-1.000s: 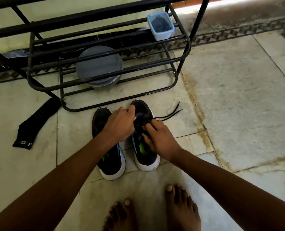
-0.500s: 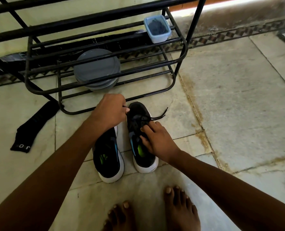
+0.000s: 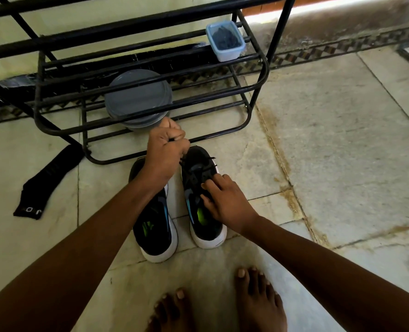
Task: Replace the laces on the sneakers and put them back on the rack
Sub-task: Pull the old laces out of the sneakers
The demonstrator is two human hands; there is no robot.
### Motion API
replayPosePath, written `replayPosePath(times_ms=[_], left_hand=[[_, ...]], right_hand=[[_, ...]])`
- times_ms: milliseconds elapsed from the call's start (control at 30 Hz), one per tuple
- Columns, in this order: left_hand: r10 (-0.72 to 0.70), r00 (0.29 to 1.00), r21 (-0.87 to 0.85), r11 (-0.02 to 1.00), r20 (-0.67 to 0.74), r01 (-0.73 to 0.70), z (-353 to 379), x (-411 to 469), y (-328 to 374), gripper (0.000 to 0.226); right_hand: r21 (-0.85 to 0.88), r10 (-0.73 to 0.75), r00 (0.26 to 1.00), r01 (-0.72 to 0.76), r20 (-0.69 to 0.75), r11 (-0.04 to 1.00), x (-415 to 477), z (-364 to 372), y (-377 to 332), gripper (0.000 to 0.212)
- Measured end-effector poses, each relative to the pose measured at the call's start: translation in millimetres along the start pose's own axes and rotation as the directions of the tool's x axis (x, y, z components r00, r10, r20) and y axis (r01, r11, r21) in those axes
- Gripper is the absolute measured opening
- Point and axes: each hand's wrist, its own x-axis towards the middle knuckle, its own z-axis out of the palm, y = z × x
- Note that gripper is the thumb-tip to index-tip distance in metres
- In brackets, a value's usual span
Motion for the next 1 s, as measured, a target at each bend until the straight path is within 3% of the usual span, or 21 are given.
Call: replayPosePath(times_ms=[133,200,300,367,433,500,600,800,933,1000], left_hand=[[-0.209,0.977,-0.394,0.901,-0.025,0.183,2,-2,-1,0.018],[-0.220,0.975,-0.240,0.949,-0.043,0.204,2,-5,-1,0.016],[-0.124,0.992,0.269,0.956,0.006,0.118,1,-9,-21,0.029],[-0.030,0.995,0.558,0.830,0.092,-0.026,-1,-14,-37,0.031],[0.057,0.982,0.760,0.627,0.178,-0.174,-5,-20,-49,0.027],[0.121,0.960,0.832,0.479,0.251,-0.278,-8,-26,-57,0.023],[0.125,0.936,0.868,0.351,0.329,-0.352,-9,-31,-69,0.019],[0.094,0.946,0.896,0.305,0.309,-0.323,-2,-35,-73,0.026],[0.009,0.952,0.942,0.138,0.307,-0.305,2,-35,-70,0.035],[-0.027,0.951,0.946,0.116,0.307,-0.302,3,-35,-69,0.040]], right_hand=[[0.005,0.001,1.000,-0.001,-0.003,1.000,0,1,0,0.028],[0.006,0.003,1.000,-0.003,-0.003,1.000,0,1,0,0.029],[0.006,0.001,1.000,0.000,-0.014,1.000,0,1,-1,0.029],[0.005,-0.004,1.000,0.004,-0.021,1.000,0,0,-2,0.030],[0.008,-0.003,1.000,0.004,-0.019,1.000,0,0,-2,0.031],[0.011,0.003,1.000,-0.003,-0.013,1.000,0,0,-2,0.031],[0.014,0.005,1.000,-0.005,-0.010,1.000,0,0,-2,0.030],[0.011,0.000,1.000,0.000,-0.012,1.000,0,1,-2,0.029],[0.006,-0.001,1.000,0.001,-0.014,1.000,1,1,-2,0.030],[0.008,-0.007,1.000,0.007,-0.018,1.000,0,0,-2,0.029]])
